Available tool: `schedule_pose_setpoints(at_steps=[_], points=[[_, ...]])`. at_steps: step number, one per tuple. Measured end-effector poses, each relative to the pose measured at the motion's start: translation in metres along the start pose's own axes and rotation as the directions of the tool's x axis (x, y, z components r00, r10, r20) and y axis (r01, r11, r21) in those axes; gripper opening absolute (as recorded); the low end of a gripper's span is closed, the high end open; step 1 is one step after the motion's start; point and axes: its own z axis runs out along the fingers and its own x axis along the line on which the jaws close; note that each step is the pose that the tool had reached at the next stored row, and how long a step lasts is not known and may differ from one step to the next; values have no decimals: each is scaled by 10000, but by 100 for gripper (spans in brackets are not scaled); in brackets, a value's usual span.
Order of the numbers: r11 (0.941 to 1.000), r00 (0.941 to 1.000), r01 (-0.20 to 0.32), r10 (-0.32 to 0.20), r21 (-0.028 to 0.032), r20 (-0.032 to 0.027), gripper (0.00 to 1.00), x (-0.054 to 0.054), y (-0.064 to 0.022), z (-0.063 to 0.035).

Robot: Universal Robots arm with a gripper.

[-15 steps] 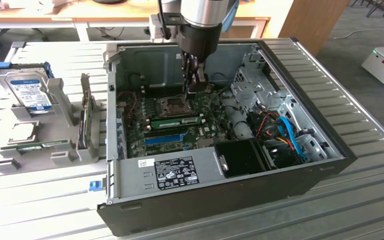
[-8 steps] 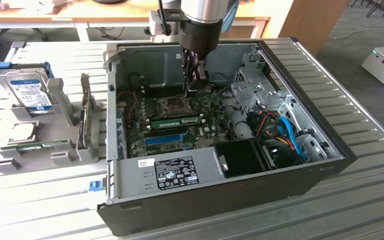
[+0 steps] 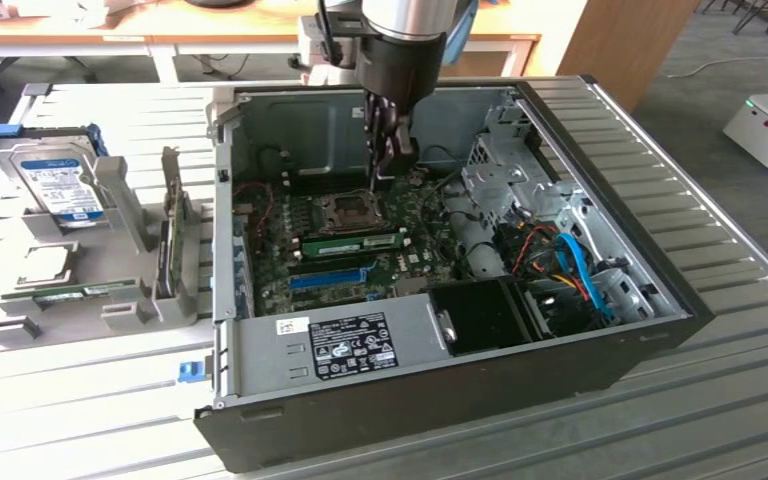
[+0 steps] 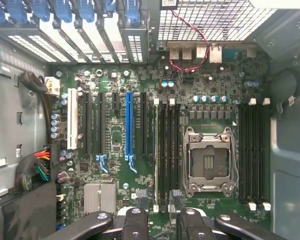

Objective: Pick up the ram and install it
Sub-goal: 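Insert the ram into the slot, then press down the ram until it locks into place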

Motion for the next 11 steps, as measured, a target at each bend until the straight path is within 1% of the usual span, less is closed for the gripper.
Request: schedule_pose_setpoints(at_steps=[4,11], points=[[10000,10000,0,0,1,1,31,0,0,-16],[10000,10000,0,0,0,0,31,0,1,-17]])
